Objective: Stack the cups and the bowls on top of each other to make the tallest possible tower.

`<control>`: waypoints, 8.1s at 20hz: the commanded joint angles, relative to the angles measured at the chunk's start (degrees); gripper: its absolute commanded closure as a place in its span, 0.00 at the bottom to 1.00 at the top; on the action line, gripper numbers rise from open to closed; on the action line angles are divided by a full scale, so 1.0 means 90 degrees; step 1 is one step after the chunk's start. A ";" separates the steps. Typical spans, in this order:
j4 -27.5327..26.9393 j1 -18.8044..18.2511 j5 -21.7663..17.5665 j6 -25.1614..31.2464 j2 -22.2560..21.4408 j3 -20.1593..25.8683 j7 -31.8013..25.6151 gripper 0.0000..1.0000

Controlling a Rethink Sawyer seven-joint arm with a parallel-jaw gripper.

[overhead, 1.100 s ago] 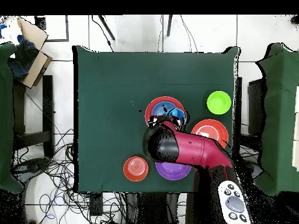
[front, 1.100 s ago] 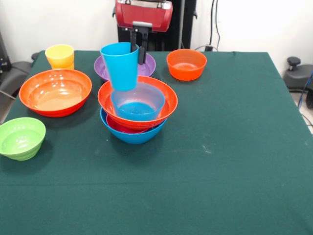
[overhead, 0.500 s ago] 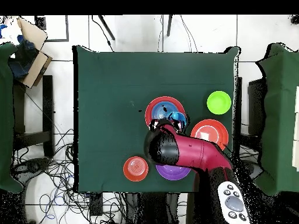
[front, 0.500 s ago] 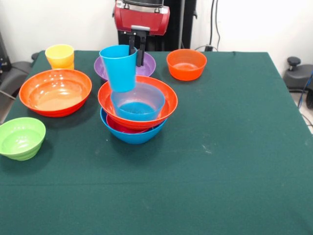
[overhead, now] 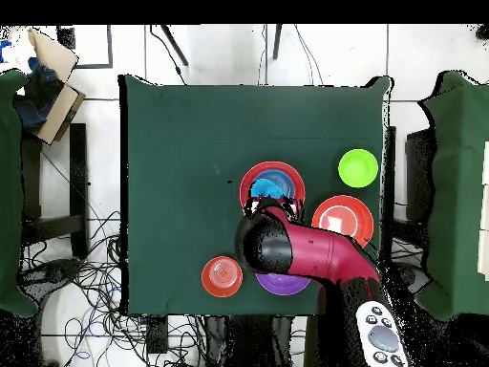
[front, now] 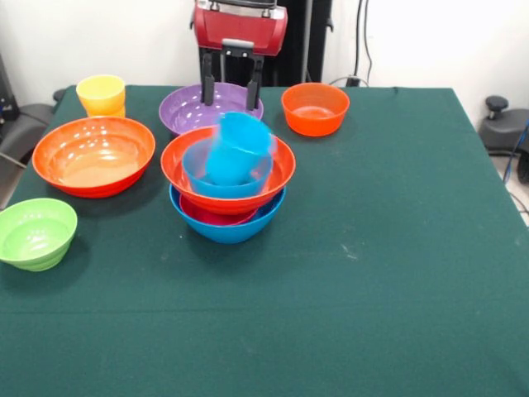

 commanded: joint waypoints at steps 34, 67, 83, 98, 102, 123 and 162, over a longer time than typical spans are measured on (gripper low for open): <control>0.0829 -0.1667 0.0322 0.1262 -0.1362 0.1913 -0.0340 0.00; 0.0157 -0.3072 -0.0631 0.0914 -0.0015 0.3026 -0.0640 0.00; -0.0546 -0.2522 -0.1775 0.0650 0.0515 0.2378 -0.0341 0.00; 0.0427 -0.3286 -0.1040 0.1874 -0.0966 0.3248 -0.0724 0.00; 0.0490 -0.3739 -0.0926 0.2136 -0.1007 0.3709 -0.1041 0.00; -0.1911 -0.4891 -0.2543 0.2942 0.1353 0.4637 -0.2614 0.00; -0.7078 -0.2416 -0.2555 0.5561 0.3115 0.3877 -0.1763 1.00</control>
